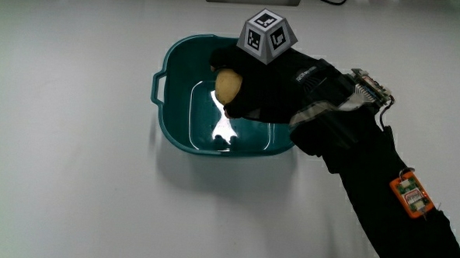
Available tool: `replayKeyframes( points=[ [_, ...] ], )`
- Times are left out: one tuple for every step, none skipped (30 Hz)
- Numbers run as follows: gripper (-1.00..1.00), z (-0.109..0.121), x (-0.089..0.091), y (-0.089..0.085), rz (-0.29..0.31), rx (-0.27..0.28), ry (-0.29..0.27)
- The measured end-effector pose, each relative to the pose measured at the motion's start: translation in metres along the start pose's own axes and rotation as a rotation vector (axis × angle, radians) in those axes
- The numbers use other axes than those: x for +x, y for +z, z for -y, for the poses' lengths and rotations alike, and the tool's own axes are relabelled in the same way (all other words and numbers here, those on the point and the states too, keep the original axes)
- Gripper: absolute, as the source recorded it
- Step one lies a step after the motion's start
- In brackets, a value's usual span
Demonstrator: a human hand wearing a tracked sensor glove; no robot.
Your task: Place pear into plate
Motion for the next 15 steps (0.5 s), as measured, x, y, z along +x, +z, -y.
replayKeyframes(
  points=[
    [0.0,-0.002,0.002,-0.001,-0.002,-0.005,-0.004],
    [0.0,-0.003,0.005,-0.002,-0.016,-0.012,-0.006],
    [0.0,-0.003,0.007,-0.002,-0.02,-0.006,-0.013],
    [0.0,-0.004,0.009,-0.002,-0.033,-0.011,-0.011],
    [0.0,-0.003,0.009,-0.002,-0.031,-0.005,-0.011],
    [0.0,-0.004,0.01,-0.004,-0.033,-0.002,-0.02],
    [0.0,-0.002,0.008,-0.005,-0.035,0.004,-0.006],
    [0.0,-0.003,0.008,-0.008,-0.033,0.009,-0.011],
    [0.0,-0.005,0.008,-0.012,-0.024,0.008,-0.021],
    [0.0,-0.007,0.007,-0.015,-0.031,-0.004,-0.012],
    [0.0,-0.01,0.007,-0.019,-0.028,-0.012,-0.018],
    [0.0,-0.012,0.008,-0.022,-0.029,-0.015,-0.023],
    [0.0,-0.013,0.009,-0.025,-0.027,-0.015,-0.025],
    [0.0,-0.015,0.01,-0.028,-0.028,-0.01,-0.04],
    [0.0,-0.019,0.013,-0.033,-0.019,-0.026,-0.053]
  ],
)
